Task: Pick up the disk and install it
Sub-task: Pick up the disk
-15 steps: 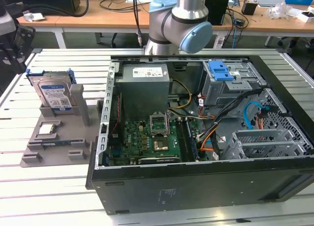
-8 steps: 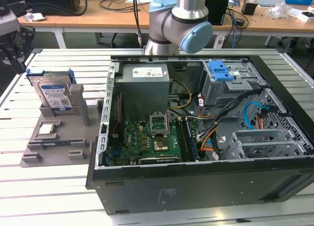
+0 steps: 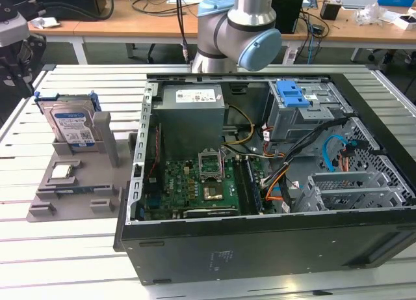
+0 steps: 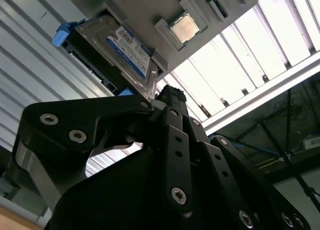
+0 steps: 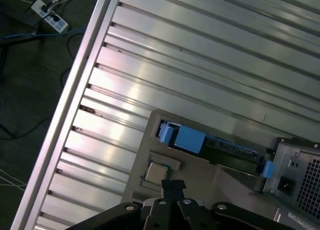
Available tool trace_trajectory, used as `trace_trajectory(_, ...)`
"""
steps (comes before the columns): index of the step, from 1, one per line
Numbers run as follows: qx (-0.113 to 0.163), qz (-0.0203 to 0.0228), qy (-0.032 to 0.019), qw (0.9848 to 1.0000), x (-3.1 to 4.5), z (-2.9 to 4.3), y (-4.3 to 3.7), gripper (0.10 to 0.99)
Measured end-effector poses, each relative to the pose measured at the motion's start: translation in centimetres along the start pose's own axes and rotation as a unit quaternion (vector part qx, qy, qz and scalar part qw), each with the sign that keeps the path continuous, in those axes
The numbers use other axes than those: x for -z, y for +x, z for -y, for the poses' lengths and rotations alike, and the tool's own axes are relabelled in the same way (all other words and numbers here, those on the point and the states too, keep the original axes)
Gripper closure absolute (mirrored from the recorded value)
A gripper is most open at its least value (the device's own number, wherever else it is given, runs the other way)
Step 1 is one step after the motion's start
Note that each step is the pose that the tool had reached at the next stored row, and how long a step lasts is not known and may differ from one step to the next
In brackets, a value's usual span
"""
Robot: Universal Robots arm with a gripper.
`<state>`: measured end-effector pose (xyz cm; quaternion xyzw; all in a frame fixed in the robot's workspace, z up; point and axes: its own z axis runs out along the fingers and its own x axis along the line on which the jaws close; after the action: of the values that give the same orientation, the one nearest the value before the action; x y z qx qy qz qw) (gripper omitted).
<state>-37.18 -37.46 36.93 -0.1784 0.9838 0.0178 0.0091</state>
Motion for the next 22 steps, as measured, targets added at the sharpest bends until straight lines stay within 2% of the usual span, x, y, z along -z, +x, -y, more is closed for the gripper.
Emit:
trace_trajectory(9,0.039,-0.0012,-0.0009,0.9992,0.0,0.0,0.0,0.98)
trace_trajectory(14,0.062,-0.002,-0.0015,0.9981,0.0,0.0,0.0,0.98)
trace_trajectory(22,0.096,-0.003,-0.0023,0.9954,0.0,0.0,0.0,0.98)
